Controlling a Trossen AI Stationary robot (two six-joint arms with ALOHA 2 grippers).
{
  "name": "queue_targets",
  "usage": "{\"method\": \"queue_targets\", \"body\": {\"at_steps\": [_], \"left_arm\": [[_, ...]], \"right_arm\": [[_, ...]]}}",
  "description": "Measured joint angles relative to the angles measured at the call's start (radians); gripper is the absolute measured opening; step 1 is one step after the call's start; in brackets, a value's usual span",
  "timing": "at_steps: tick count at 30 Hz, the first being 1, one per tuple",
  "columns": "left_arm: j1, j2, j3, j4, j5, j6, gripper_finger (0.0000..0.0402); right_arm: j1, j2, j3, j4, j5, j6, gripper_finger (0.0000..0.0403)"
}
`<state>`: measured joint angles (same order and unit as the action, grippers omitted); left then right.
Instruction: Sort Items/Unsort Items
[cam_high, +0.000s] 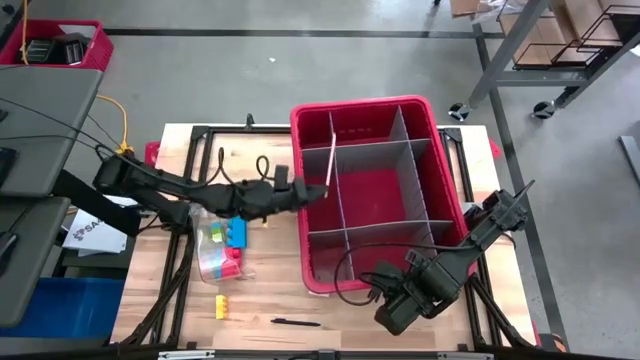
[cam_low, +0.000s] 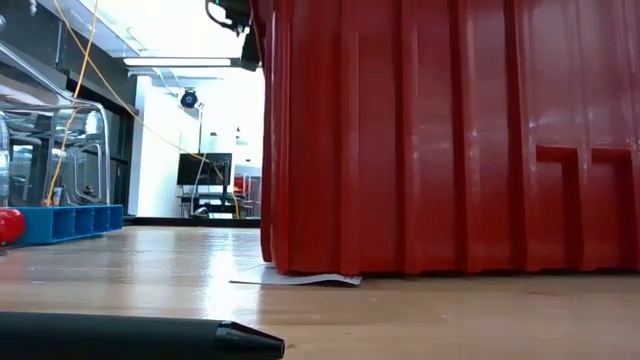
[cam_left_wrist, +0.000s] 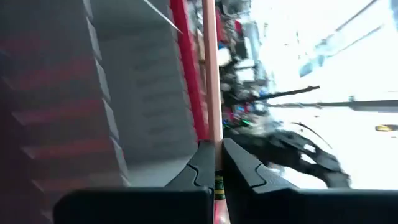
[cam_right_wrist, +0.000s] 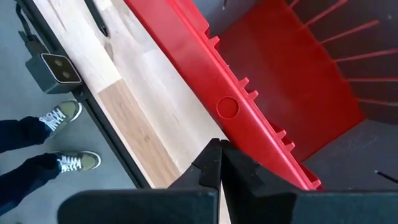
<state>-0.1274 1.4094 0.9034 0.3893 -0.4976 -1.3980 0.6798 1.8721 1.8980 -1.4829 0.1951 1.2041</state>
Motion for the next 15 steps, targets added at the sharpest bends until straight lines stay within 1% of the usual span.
{"method": "queue_targets", "body": {"at_steps": [2, 6, 8, 12, 15], "left_arm": [[-0.028, 0.003, 0.006, -0.015, -0.019, -0.053, 0.0001], [-0.082, -0.003, 0.002, -0.171, -0.144, -0.172, 0.0001], [-0.098, -0.016, 0.002, -0.208, -0.180, -0.232, 0.0001], [-0.110, -0.014, 0.003, -0.262, -0.188, -0.291, 0.0005], [-0.108, -0.016, 0.003, -0.256, -0.191, -0.286, 0.0025]], "right_arm": [[0.004, 0.000, 0.000, -0.005, 0.009, 0.000, 0.0001], [0.004, 0.000, 0.000, -0.005, 0.013, 0.003, 0.0001], [0.004, 0.000, 0.000, -0.007, 0.013, 0.002, 0.0001], [0.003, 0.000, 0.000, -0.008, 0.013, 0.000, 0.0001], [0.002, 0.000, 0.000, -0.008, 0.013, 0.000, 0.0001]]}}
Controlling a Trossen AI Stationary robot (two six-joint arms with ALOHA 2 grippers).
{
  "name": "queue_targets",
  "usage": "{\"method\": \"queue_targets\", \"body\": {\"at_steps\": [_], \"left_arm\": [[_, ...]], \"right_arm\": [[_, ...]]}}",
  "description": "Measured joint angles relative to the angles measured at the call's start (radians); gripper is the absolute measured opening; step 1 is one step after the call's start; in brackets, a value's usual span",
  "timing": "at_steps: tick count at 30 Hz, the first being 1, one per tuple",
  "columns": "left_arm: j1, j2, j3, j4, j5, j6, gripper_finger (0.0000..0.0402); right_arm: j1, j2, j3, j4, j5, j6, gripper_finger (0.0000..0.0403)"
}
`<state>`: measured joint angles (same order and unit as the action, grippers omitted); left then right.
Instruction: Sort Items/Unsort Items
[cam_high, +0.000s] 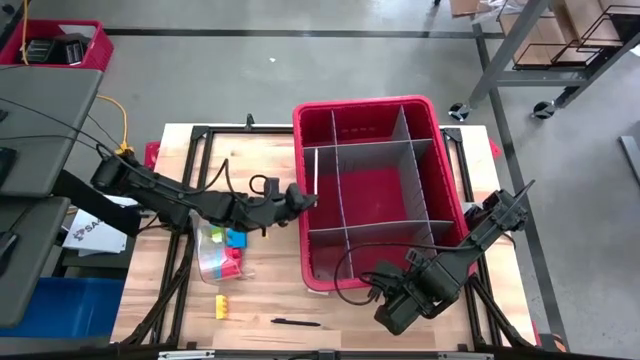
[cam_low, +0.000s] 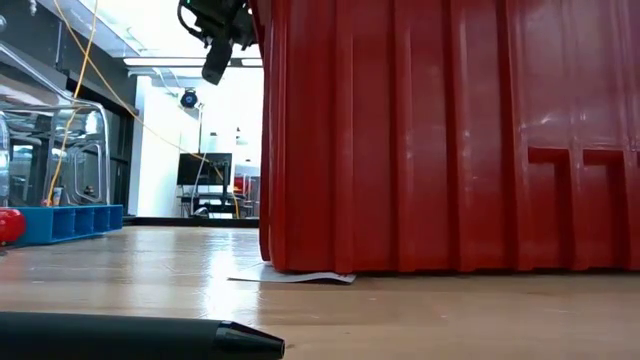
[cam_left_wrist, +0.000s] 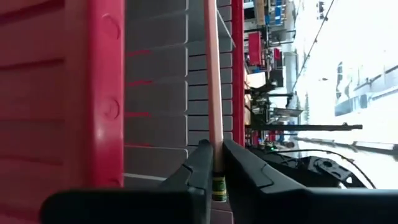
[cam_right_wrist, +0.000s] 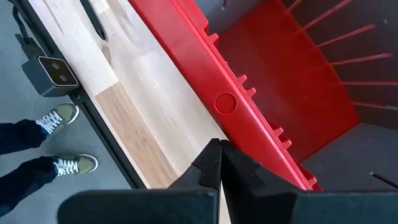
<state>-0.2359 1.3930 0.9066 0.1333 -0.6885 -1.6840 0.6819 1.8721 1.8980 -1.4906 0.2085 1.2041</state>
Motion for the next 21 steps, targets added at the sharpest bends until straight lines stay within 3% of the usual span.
{"method": "queue_targets", "body": {"at_steps": [14, 18, 21], "left_arm": [[0.005, 0.001, 0.000, 0.052, 0.054, 0.093, 0.0162], [0.005, -0.021, 0.000, 0.057, 0.186, 0.231, 0.0179], [0.001, -0.071, 0.000, 0.117, 0.340, 0.494, 0.0180]], "right_arm": [[0.000, 0.000, 0.000, 0.002, 0.001, 0.019, 0.0001], [0.000, 0.000, 0.000, 0.001, 0.001, 0.019, 0.0001], [0.000, 0.000, 0.000, 0.001, 0.001, 0.005, 0.0001]]}}
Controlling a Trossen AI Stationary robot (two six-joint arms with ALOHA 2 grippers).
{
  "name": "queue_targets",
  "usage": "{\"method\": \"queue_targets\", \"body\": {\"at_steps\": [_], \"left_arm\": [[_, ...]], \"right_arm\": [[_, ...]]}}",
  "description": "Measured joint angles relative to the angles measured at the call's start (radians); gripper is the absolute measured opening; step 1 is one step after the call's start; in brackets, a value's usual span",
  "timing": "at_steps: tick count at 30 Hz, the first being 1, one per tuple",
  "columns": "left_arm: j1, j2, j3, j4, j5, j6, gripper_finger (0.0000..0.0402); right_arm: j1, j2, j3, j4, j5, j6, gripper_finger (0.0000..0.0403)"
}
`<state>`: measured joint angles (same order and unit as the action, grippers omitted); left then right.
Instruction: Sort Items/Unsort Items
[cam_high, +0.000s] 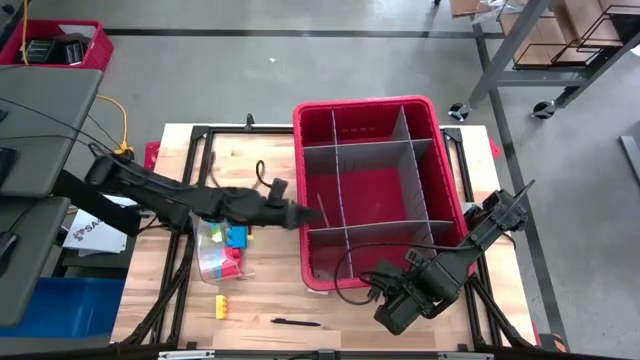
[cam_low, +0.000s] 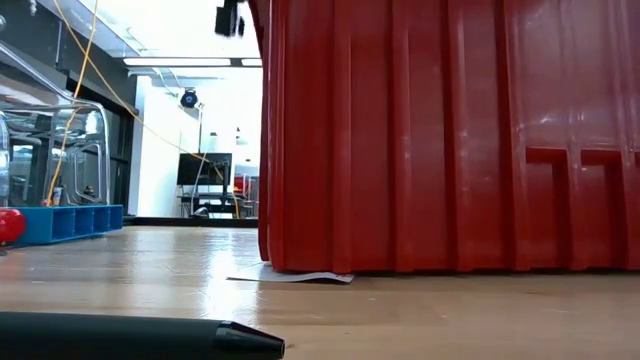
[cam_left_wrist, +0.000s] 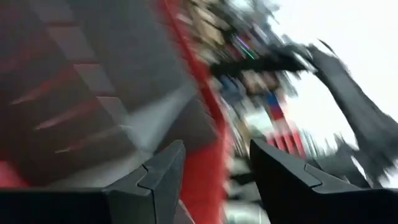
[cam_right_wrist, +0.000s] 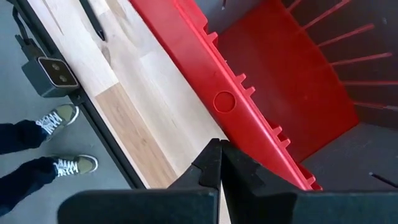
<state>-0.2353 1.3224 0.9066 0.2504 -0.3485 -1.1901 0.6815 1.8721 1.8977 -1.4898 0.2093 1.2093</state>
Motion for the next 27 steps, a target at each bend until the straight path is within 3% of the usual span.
{"method": "queue_targets", "body": {"at_steps": [3, 5, 8, 11, 13, 17, 27], "left_arm": [[-0.034, -0.084, 0.000, -0.010, 0.130, 0.186, 0.0174], [-0.083, -0.146, 0.000, -0.102, 0.158, 0.286, 0.0167], [-0.206, -0.224, 0.002, -0.374, 0.154, 0.395, 0.0150], [-0.358, -0.239, 0.001, -0.637, 0.148, 0.403, 0.0130], [-0.462, -0.211, 0.001, -0.719, 0.147, 0.418, 0.0121], [-0.596, -0.098, 0.021, -0.717, 0.173, 0.586, 0.0123], [-0.591, 0.176, 0.258, -0.733, 0.207, 0.913, 0.0203]], "right_arm": [[0.000, 0.000, 0.000, -0.001, -0.003, -0.019, 0.0001], [-0.001, 0.000, 0.012, -0.012, -0.008, -0.041, 0.0001], [-0.004, 0.000, 0.039, -0.032, -0.007, -0.064, 0.0001], [-0.013, 0.000, 0.074, -0.076, -0.004, -0.059, 0.0001], [-0.024, 0.000, 0.094, -0.114, 0.004, -0.058, 0.0001], [-0.049, -0.001, 0.123, -0.095, -0.003, -0.035, 0.0001], [-0.084, -0.001, 0.145, -0.085, -0.018, 0.022, 0.0001]]}}
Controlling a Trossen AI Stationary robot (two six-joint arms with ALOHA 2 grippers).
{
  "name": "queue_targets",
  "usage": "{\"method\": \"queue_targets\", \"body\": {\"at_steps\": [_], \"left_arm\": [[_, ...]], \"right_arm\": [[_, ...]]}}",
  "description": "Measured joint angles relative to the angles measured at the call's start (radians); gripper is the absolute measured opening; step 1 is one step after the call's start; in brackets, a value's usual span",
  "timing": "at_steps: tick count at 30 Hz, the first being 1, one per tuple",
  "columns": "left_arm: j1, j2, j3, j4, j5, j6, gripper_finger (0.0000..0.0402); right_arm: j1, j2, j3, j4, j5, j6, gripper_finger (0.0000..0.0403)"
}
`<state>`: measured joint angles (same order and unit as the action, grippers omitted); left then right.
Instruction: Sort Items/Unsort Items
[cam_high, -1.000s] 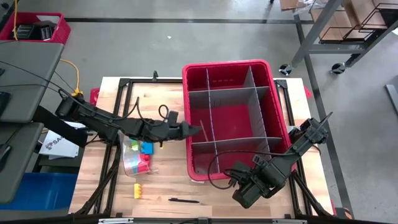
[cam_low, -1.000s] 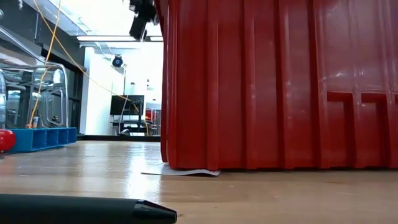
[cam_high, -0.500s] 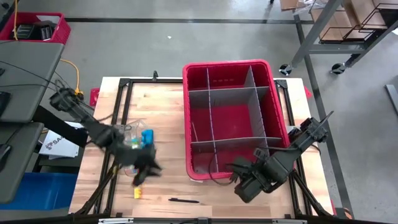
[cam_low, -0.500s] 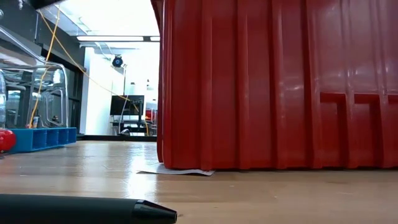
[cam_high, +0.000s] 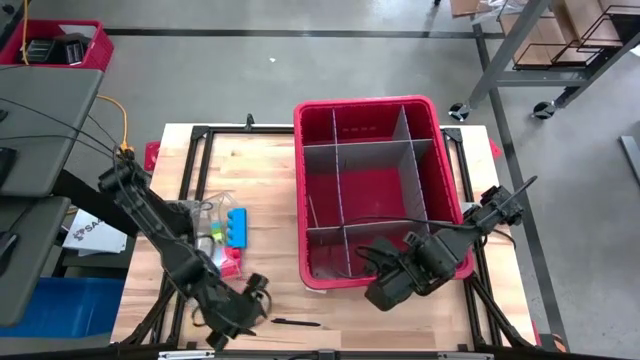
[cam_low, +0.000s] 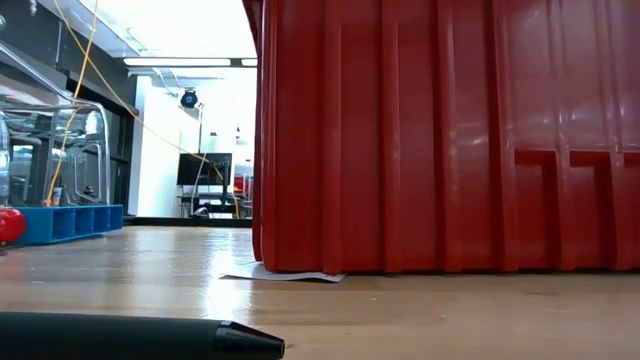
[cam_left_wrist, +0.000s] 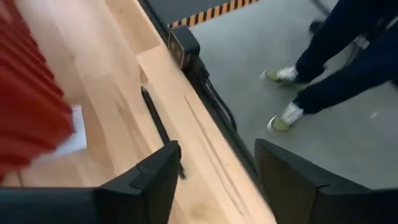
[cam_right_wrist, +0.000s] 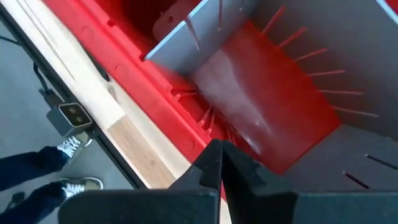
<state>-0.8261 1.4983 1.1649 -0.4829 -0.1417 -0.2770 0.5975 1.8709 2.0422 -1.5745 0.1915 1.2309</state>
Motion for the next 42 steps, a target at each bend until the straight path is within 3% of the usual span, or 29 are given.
{"method": "queue_targets", "body": {"at_steps": [6, 12, 17, 26, 29, 34, 38, 42], "left_arm": [[0.037, 0.184, 0.076, -0.009, 0.005, 0.038, 0.0249], [0.062, 0.368, 0.120, 0.026, 0.084, -0.202, 0.0264], [0.061, 0.479, 0.159, 0.032, -0.011, -0.318, 0.0263], [0.071, 0.590, 0.174, -0.056, -0.051, -0.447, 0.0260], [0.076, 0.602, 0.175, -0.067, -0.048, -0.426, 0.0218], [0.099, 0.600, 0.174, -0.091, -0.005, -0.390, 0.0034], [0.108, 0.553, 0.170, -0.103, 0.009, -0.384, 0.0021], [0.101, 0.430, 0.154, -0.194, 0.046, -0.362, 0.0014]], "right_arm": [[0.012, 0.000, 0.000, 0.001, -0.002, -0.039, 0.0001], [0.027, 0.001, -0.001, 0.003, 0.012, -0.093, 0.0001], [0.031, 0.001, -0.001, 0.003, 0.045, -0.113, 0.0001], [0.031, 0.001, -0.001, 0.004, 0.049, -0.131, 0.0001], [0.031, 0.001, -0.001, 0.003, 0.049, -0.122, 0.0001], [0.033, 0.001, -0.002, 0.004, 0.044, -0.103, 0.0001], [0.044, 0.001, -0.002, 0.004, 0.041, -0.062, 0.0001], [0.065, 0.001, -0.002, 0.004, 0.040, -0.062, 0.0001]]}}
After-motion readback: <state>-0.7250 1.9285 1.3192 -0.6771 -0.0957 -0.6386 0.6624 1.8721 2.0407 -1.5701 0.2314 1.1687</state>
